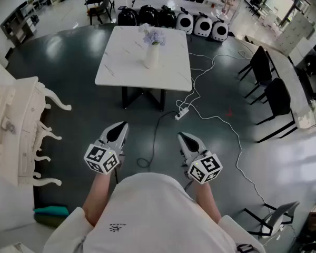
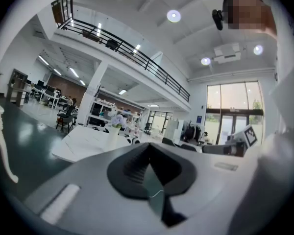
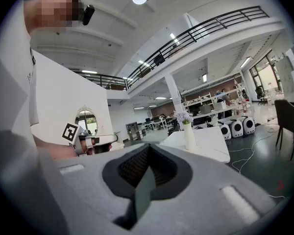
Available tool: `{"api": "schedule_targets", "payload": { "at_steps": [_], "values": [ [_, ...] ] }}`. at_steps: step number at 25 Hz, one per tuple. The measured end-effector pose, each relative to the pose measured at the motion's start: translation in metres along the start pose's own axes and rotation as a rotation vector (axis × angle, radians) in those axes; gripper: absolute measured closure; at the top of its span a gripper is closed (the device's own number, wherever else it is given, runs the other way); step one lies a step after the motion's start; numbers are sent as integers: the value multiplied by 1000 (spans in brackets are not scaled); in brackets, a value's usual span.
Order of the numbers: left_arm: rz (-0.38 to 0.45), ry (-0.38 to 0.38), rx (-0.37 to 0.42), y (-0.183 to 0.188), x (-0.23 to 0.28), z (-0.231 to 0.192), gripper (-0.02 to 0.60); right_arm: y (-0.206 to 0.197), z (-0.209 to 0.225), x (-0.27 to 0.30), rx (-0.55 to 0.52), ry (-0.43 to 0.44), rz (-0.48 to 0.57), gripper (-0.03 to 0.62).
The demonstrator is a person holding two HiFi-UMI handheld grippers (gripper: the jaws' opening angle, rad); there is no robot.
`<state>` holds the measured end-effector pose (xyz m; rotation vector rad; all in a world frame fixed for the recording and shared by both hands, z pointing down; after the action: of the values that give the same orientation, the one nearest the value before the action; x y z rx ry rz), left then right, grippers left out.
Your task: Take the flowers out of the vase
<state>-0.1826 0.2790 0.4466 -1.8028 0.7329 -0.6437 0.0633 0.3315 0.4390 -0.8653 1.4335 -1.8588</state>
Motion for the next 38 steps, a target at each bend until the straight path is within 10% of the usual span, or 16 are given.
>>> {"api": "schedule_targets", "payload": {
  "at_steps": [38],
  "values": [
    [36, -51, 42, 21, -39, -47, 594, 2, -42, 37, 91, -81, 75, 595]
  ]
}}
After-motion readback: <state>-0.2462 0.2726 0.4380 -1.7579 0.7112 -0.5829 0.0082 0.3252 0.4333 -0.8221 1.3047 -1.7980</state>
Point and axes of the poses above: the fingertips, and each gripper's own axes: x forward along the fingers, z to its right, y out of its top, the point moved 4 cm from there along -x, backward along the fingers, and after that the axes turned 3 degrees about -x, right-handed, at the moved point
